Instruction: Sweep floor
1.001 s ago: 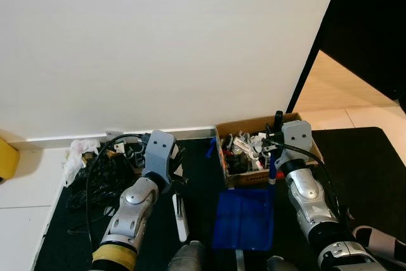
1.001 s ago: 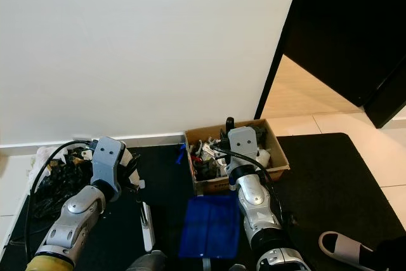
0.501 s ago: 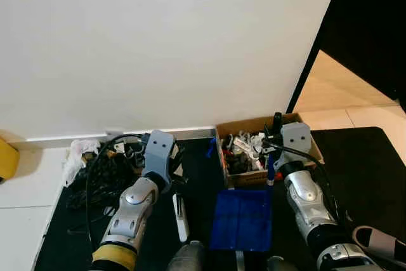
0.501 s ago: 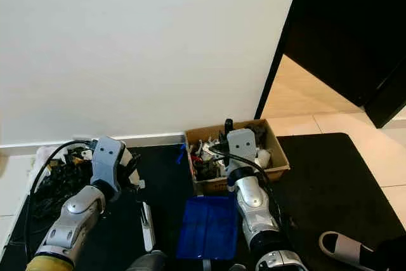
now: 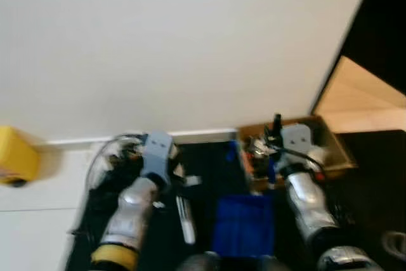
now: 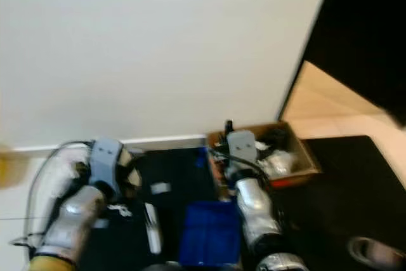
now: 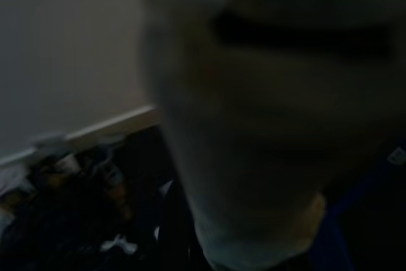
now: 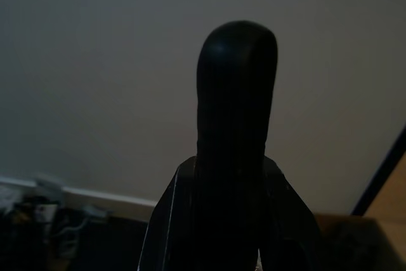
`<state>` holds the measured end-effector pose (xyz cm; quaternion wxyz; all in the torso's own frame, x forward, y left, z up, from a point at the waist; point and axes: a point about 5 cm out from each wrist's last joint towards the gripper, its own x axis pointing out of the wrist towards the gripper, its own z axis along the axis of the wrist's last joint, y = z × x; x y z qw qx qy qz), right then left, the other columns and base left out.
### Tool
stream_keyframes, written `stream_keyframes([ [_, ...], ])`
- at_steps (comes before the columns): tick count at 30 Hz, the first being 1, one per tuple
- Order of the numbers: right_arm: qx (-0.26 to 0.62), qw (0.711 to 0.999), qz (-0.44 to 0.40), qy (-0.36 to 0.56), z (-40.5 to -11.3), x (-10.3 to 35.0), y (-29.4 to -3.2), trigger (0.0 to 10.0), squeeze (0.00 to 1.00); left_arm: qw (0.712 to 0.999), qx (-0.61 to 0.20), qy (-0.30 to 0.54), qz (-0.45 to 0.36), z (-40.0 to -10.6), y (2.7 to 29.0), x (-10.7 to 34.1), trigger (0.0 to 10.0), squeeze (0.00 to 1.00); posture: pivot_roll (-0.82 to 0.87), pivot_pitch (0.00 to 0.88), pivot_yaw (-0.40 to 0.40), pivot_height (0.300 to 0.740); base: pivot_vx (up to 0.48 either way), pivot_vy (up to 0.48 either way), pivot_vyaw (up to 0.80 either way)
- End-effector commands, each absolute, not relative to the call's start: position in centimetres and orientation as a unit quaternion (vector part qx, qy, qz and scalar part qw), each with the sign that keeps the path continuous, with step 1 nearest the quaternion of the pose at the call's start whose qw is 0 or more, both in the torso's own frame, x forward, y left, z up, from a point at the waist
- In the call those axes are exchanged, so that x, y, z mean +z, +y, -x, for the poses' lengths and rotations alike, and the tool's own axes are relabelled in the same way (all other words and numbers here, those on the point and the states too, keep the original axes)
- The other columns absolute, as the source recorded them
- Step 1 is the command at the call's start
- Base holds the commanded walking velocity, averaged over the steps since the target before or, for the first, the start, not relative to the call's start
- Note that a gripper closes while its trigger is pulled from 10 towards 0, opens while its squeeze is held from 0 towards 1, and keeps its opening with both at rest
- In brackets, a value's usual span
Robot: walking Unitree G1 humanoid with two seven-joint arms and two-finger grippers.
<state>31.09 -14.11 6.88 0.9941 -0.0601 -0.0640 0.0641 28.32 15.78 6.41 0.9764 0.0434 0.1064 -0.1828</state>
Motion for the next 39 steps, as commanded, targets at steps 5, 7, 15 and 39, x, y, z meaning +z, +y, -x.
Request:
stream_keyframes([
  [5, 0.065, 0.993, 0.059, -0.082, -31.29, 7.49, -13.90, 10.0, 0.00, 0.977, -0.175, 0.102, -0.062, -28.52, 16.52, 6.69, 10.0, 0.00, 0.19, 0.072, 0.056, 0.740, 0.000, 0.048, 0.00],
  [7, 0.065, 0.993, 0.059, -0.081, -31.29, 7.48, -13.90, 10.0, 0.00, 0.977, -0.175, 0.102, -0.061, -28.53, 16.53, 6.69, 10.0, 0.00, 0.19, 0.073, 0.056, 0.740, 0.000, 0.000, 0.00],
  [15, 0.066, 0.993, 0.059, -0.082, -31.31, 7.48, -13.84, 10.0, 0.00, 0.977, -0.175, 0.102, -0.061, -28.56, 16.55, 6.70, 10.0, 0.00, 0.19, 0.072, 0.055, 0.740, 0.000, 0.060, 0.00],
  [39, 0.067, 0.993, 0.059, -0.082, -31.32, 7.46, -13.75, 10.0, 0.00, 0.978, -0.173, 0.103, -0.061, -28.59, 16.58, 6.71, 10.0, 0.00, 0.19, 0.072, 0.056, 0.740, 0.000, 0.320, 0.00],
])
